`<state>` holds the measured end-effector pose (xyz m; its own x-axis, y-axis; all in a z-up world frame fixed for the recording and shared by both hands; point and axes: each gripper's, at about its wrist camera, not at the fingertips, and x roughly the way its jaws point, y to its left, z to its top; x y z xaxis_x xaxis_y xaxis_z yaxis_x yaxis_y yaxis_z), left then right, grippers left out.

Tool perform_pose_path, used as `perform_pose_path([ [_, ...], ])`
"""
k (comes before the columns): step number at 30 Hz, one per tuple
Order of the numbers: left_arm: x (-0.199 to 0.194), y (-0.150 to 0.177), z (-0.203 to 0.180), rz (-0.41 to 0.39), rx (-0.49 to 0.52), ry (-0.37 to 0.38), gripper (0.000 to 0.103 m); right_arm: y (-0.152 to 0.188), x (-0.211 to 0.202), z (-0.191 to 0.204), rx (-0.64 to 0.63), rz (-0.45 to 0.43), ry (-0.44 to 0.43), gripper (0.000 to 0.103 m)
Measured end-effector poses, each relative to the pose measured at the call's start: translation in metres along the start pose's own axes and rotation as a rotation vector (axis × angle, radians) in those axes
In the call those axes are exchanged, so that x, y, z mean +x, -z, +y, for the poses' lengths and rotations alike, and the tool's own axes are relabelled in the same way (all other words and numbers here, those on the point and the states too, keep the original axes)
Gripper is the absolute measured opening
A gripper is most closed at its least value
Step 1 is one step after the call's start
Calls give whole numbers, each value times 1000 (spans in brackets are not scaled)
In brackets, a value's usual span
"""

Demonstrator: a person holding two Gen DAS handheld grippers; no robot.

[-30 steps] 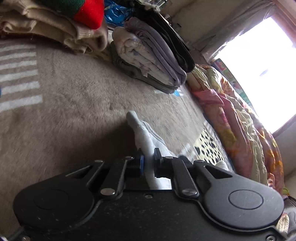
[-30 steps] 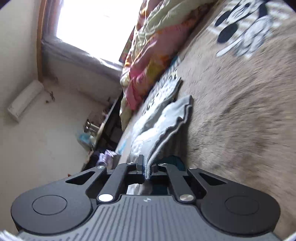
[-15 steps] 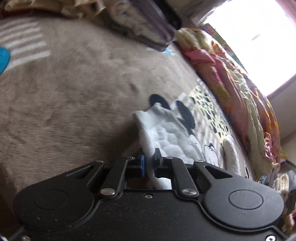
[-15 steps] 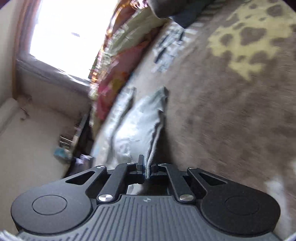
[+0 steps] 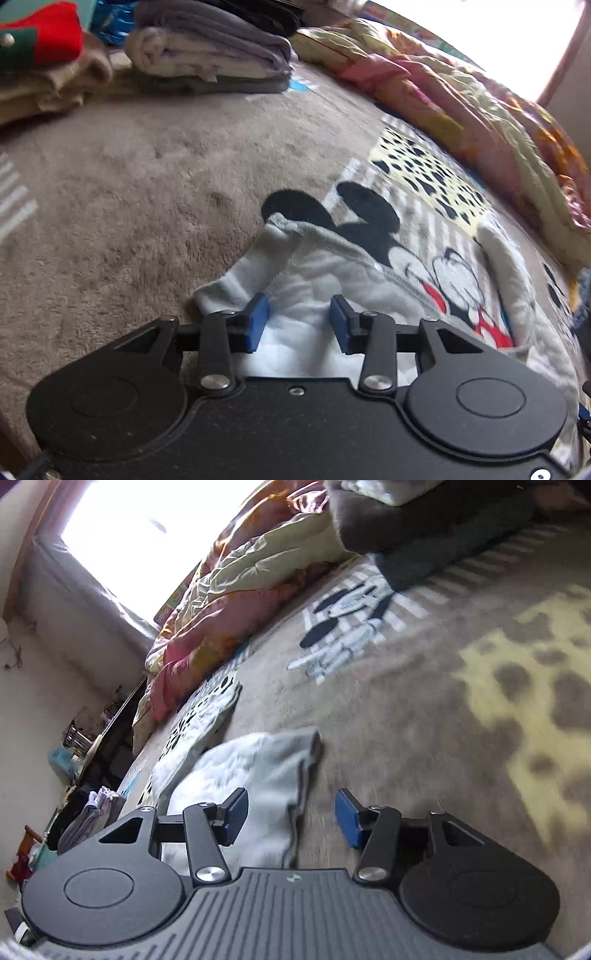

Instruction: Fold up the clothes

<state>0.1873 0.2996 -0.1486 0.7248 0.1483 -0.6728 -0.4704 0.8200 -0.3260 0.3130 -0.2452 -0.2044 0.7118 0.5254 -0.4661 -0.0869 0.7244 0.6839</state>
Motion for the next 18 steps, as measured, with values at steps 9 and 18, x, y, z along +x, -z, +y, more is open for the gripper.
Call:
perform_pose_path([
  [9,9,12,-126,-49,331,133,41,-30,39,-7,-3,58,-78,51],
  [18,64,-3,-287,-10,676,116,43,-35,46,-20,49,75,-140,23],
])
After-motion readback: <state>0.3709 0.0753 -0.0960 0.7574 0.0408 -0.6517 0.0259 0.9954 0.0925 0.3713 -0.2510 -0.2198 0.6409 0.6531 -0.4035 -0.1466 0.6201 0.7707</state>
